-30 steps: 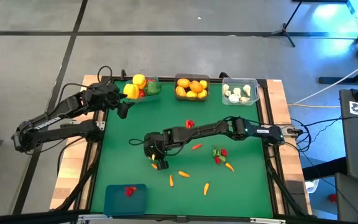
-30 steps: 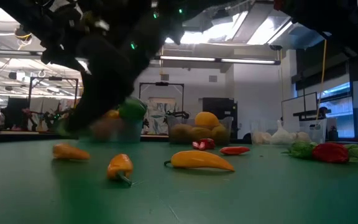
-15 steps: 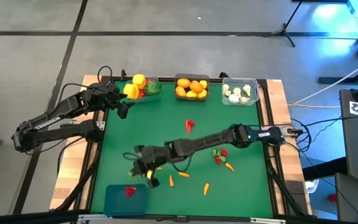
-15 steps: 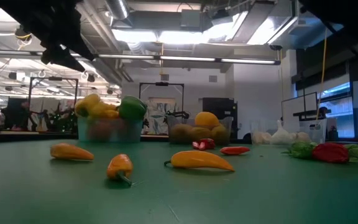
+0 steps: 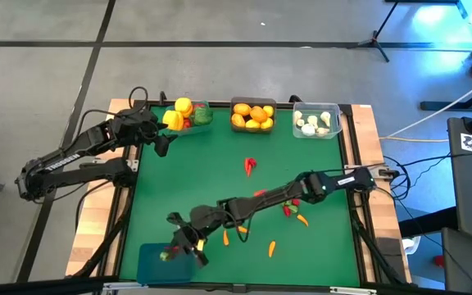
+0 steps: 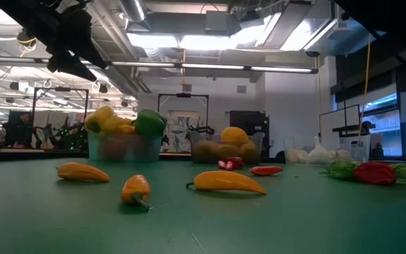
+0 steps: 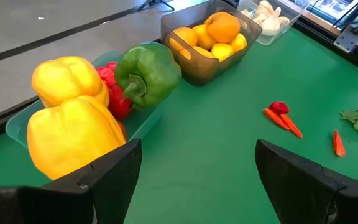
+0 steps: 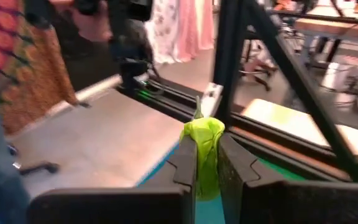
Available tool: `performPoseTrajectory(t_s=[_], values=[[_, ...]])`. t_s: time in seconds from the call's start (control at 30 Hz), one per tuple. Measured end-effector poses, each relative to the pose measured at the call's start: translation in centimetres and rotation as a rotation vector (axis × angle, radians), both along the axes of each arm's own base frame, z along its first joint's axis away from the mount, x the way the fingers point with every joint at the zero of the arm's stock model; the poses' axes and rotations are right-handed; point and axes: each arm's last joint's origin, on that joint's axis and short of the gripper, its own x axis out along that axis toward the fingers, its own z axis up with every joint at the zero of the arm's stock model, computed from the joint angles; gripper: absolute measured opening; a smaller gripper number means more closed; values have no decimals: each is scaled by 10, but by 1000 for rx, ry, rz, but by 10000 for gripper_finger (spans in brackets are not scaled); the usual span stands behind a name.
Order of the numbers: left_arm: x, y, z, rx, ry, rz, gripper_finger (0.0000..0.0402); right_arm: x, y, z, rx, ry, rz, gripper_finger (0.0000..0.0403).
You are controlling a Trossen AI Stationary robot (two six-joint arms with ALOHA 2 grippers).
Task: Sort produce into baskets
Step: Put the green chili pepper into the dark blue bin
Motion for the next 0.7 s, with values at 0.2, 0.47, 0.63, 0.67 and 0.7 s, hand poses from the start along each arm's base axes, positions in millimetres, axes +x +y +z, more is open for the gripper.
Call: performPoseTrajectory(t_s=[0.2,0.47,0.63,0.67,0.7], values=[[0,0,0,0,0,0,308,3,9,-30,85,108,33,30],[0,0,0,-2,-1,1,308,3,9,-35,121,171,16,77],[0,0,0,-3,-2,2,308,2,9,-38,133,218,12,146],[0,0,0,-3,-2,2,308,2,9,-39,133,228,10,159],[0,0,0,-3,-2,3,308,2,9,-40,132,236,9,171]])
